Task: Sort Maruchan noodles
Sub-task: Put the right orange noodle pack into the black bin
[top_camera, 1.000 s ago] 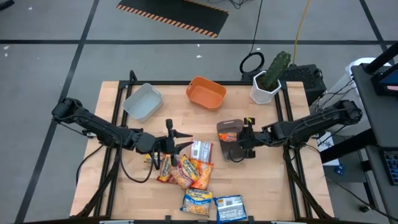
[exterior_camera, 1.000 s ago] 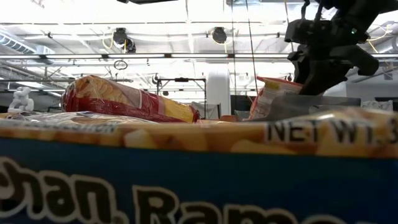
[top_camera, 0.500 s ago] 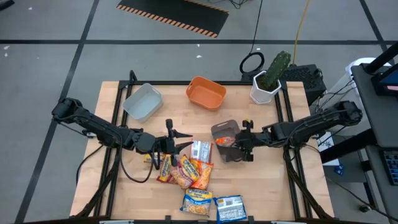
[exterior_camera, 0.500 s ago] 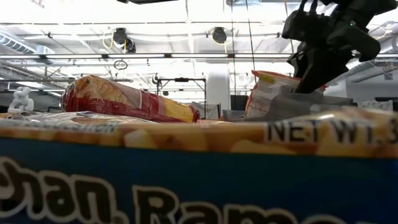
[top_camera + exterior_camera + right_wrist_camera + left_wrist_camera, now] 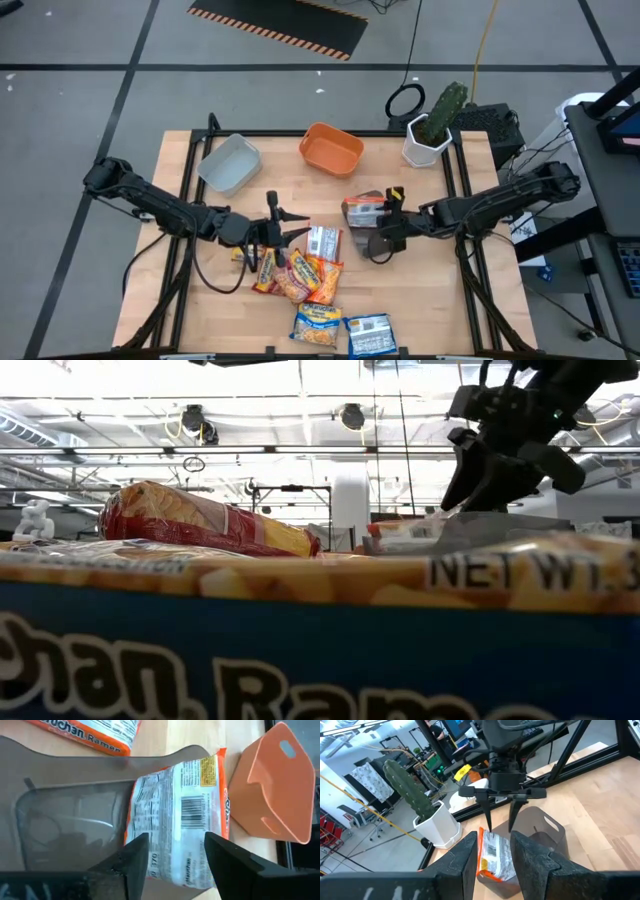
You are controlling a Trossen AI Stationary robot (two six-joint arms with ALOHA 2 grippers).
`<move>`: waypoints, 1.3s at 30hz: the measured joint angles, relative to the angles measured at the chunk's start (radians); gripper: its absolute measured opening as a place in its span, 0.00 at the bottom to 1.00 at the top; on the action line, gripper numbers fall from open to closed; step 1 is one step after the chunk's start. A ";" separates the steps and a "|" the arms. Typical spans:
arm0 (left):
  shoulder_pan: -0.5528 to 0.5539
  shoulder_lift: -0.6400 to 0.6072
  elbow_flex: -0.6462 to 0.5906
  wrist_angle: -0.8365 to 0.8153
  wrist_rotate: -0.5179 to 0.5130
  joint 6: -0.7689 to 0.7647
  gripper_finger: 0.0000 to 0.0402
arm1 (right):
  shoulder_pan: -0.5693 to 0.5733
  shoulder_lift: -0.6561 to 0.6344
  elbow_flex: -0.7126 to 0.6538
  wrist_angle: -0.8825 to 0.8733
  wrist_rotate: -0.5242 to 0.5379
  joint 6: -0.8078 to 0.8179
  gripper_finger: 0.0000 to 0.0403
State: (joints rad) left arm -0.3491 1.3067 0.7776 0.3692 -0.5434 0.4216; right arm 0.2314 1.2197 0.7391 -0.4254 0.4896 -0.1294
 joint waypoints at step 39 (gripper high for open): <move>0.048 0.000 0.000 0.001 0.003 -0.041 0.31 | -0.186 -0.023 -0.098 0.226 -0.072 0.086 0.21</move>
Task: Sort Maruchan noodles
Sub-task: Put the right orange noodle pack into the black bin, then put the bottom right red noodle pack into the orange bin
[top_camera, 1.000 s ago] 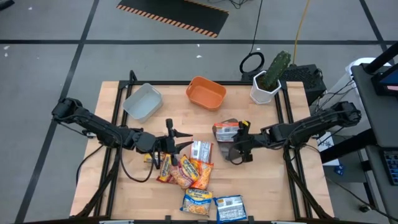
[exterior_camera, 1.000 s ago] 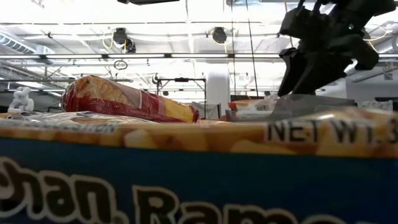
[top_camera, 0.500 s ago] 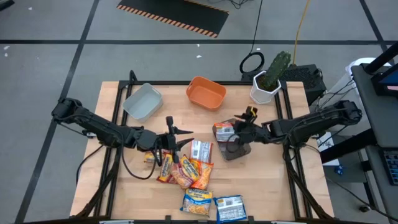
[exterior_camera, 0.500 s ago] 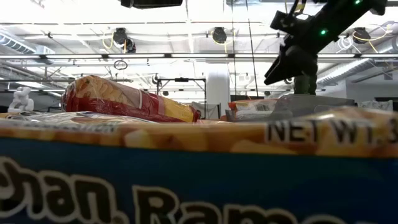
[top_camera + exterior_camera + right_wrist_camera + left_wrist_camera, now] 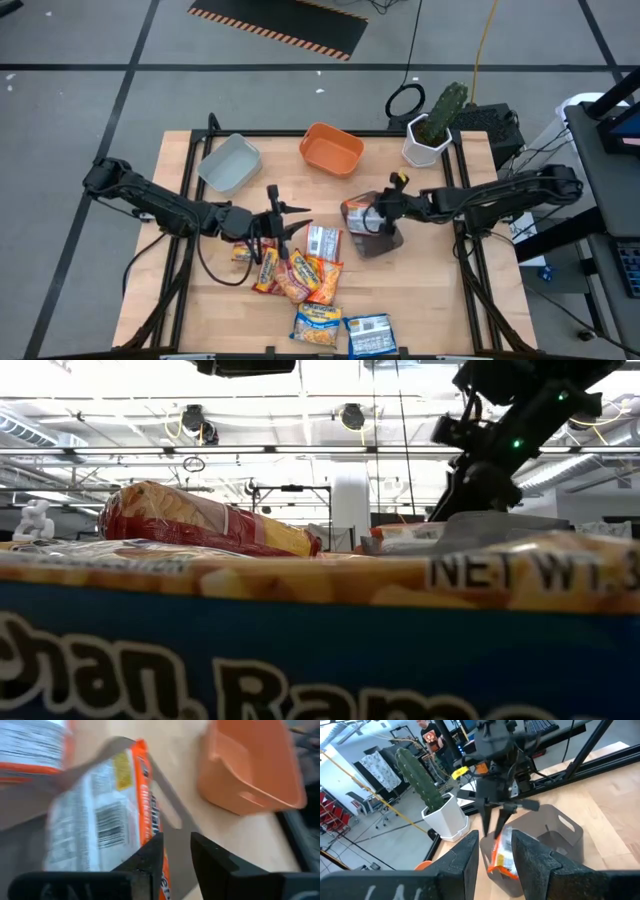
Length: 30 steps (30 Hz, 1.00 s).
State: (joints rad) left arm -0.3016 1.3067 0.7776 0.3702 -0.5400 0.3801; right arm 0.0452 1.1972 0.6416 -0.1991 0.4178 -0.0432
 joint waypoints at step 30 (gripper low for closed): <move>0.000 0.000 0.000 -0.055 0.096 -0.027 0.31 | 0.049 -0.109 0.055 0.067 -0.446 0.205 0.12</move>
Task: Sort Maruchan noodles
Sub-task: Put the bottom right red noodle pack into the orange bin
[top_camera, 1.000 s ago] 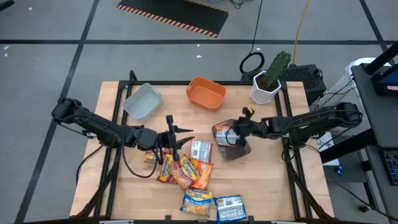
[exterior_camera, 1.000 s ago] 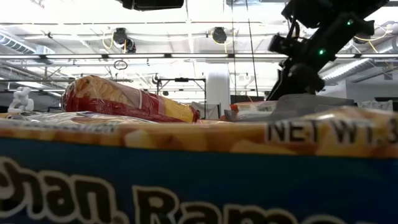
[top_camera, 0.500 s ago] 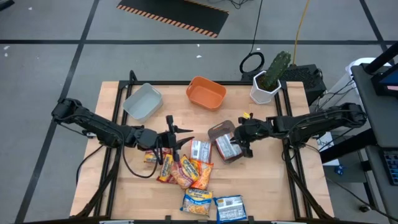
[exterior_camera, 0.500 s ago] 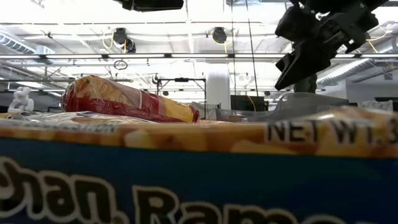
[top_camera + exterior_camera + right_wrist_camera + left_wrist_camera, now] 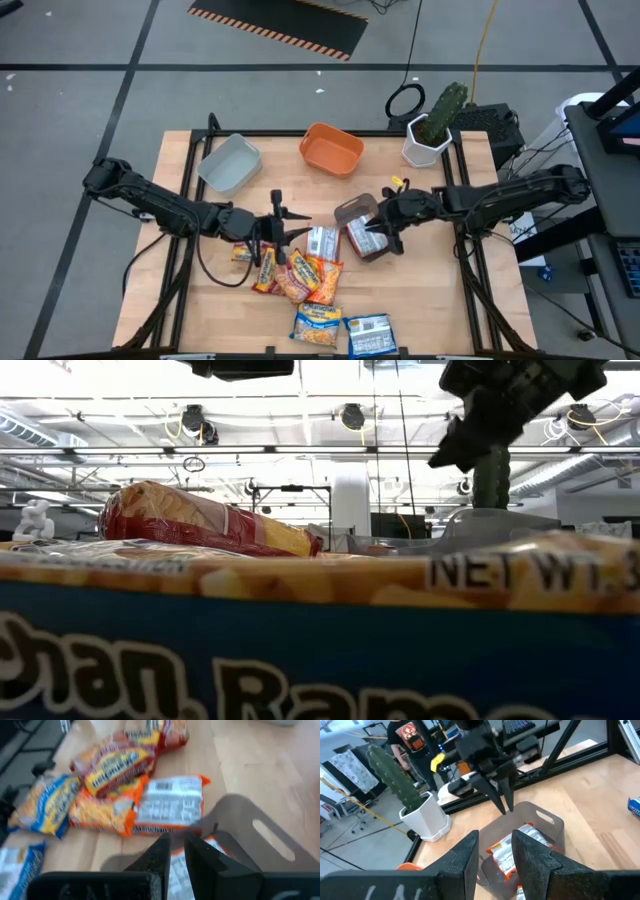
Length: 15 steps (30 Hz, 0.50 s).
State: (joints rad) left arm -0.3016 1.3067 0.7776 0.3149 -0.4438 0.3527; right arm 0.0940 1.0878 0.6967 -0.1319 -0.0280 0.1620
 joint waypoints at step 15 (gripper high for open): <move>-0.017 0.000 0.000 -0.121 0.048 -0.201 0.31 | 0.033 0.030 0.046 0.209 0.132 -0.021 0.12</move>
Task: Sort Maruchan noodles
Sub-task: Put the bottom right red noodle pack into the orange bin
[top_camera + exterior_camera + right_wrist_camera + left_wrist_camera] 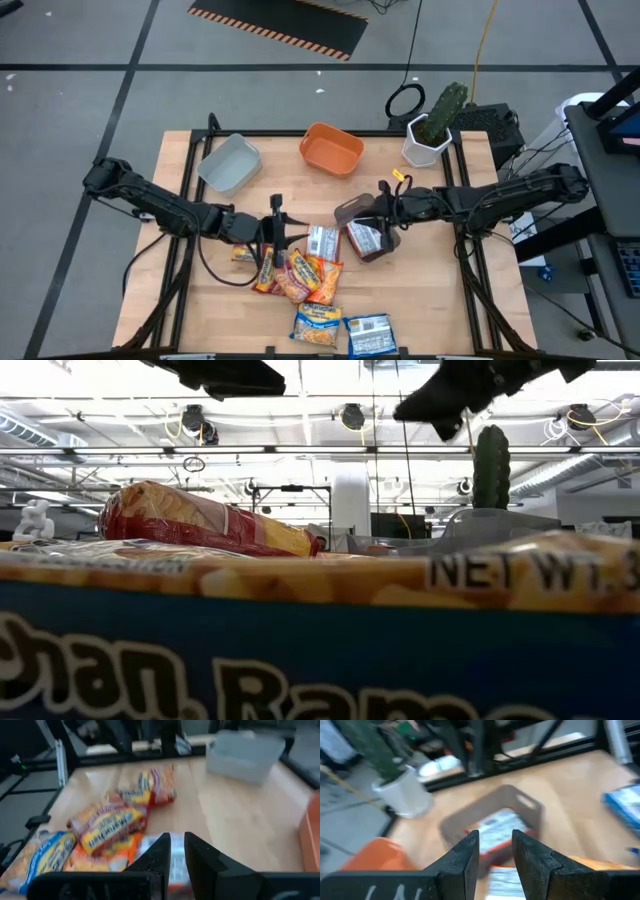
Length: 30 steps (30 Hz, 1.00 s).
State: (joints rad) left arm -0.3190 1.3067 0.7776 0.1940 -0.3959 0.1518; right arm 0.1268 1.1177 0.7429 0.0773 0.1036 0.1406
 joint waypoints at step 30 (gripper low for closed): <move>-0.507 0.016 0.000 -0.490 -0.116 -0.664 0.77 | -0.074 0.160 -0.004 0.085 -0.001 0.035 0.12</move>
State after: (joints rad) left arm -0.8259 1.3230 0.7776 -0.2963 -0.5119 -0.5123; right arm 0.0528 1.2780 0.7387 0.1623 0.1024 0.1758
